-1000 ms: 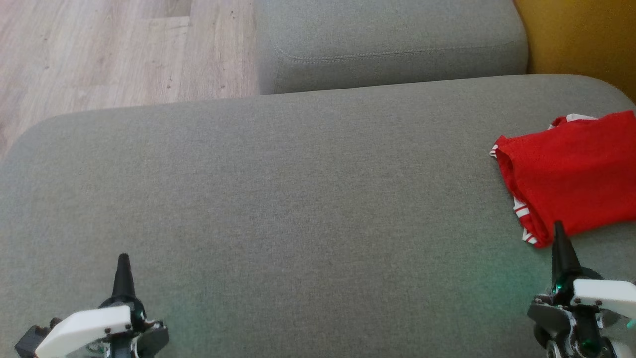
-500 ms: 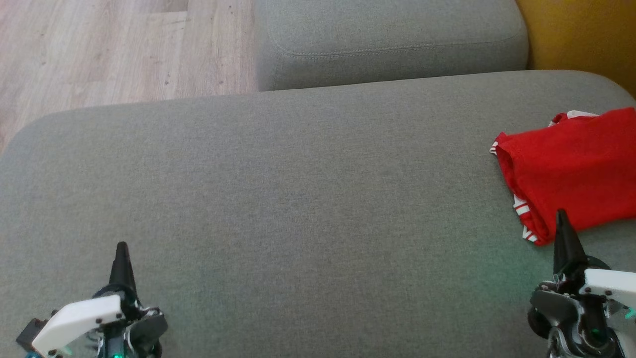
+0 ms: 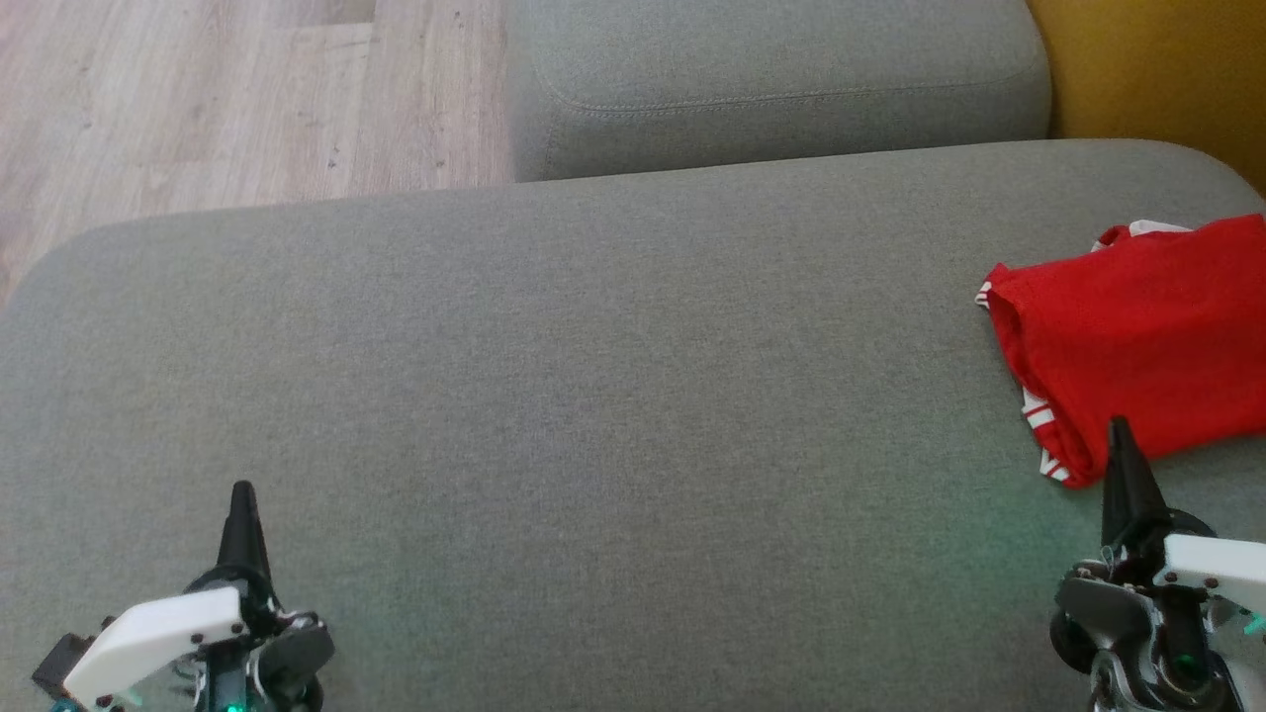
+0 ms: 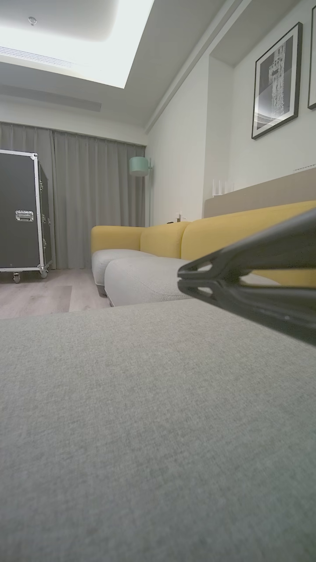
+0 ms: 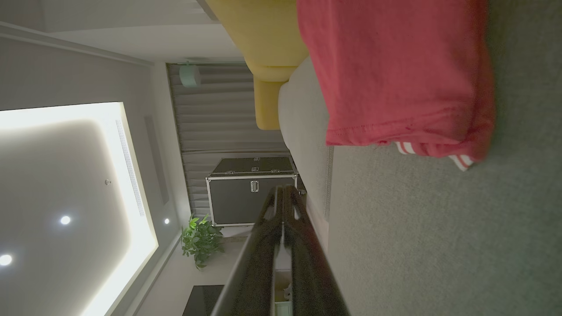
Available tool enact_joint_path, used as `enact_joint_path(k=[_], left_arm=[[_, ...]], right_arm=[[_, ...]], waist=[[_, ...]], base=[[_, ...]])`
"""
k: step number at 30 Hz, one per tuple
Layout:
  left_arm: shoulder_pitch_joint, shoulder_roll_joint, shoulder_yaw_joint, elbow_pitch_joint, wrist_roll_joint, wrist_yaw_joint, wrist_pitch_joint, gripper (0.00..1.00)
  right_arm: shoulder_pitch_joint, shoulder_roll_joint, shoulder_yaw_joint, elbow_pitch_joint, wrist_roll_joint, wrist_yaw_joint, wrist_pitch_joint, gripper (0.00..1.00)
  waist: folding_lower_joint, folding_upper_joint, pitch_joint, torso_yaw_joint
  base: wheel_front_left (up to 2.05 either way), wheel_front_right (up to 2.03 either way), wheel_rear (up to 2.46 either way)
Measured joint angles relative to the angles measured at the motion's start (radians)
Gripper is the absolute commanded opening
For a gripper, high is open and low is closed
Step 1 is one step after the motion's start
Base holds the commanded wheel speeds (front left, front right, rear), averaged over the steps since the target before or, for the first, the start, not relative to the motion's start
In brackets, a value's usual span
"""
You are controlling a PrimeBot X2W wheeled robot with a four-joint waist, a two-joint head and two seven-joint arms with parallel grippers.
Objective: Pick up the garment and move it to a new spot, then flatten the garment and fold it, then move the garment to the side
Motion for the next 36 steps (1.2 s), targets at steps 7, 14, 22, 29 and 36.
enact_joint_path(k=[7,14,22,29,36], left_arm=[[0.0,0.0,0.0,0.0,0.0,0.0,0.0,0.0],[0.0,0.0,0.001,0.0,0.0,0.0,0.0,0.0],[0.0,0.0,0.001,0.0,0.0,0.0,0.001,0.0],[0.0,0.0,0.001,0.0,0.0,0.0,0.001,0.0],[0.0,0.0,0.001,0.0,0.0,0.0,0.001,0.0]], right_arm=[[0.0,0.003,-0.001,0.0,0.0,0.0,0.006,0.0],[0.0,0.003,-0.003,0.0,0.0,0.0,0.007,0.0],[0.0,0.005,-0.006,0.0,0.0,0.0,0.008,0.0],[0.0,0.007,-0.007,0.0,0.0,0.0,0.008,0.0],[0.0,0.007,-0.009,0.0,0.0,0.0,0.008,0.0]], waist=[[0.0,0.0,0.0,0.0],[0.0,0.0,0.0,0.0],[0.0,0.0,0.0,0.0],[0.0,0.0,0.0,0.0],[0.0,0.0,0.0,0.0]], base=[[0.0,0.0,0.0],[0.0,0.0,0.0],[0.0,0.0,0.0],[0.0,0.0,0.0],[0.0,0.0,0.0]])
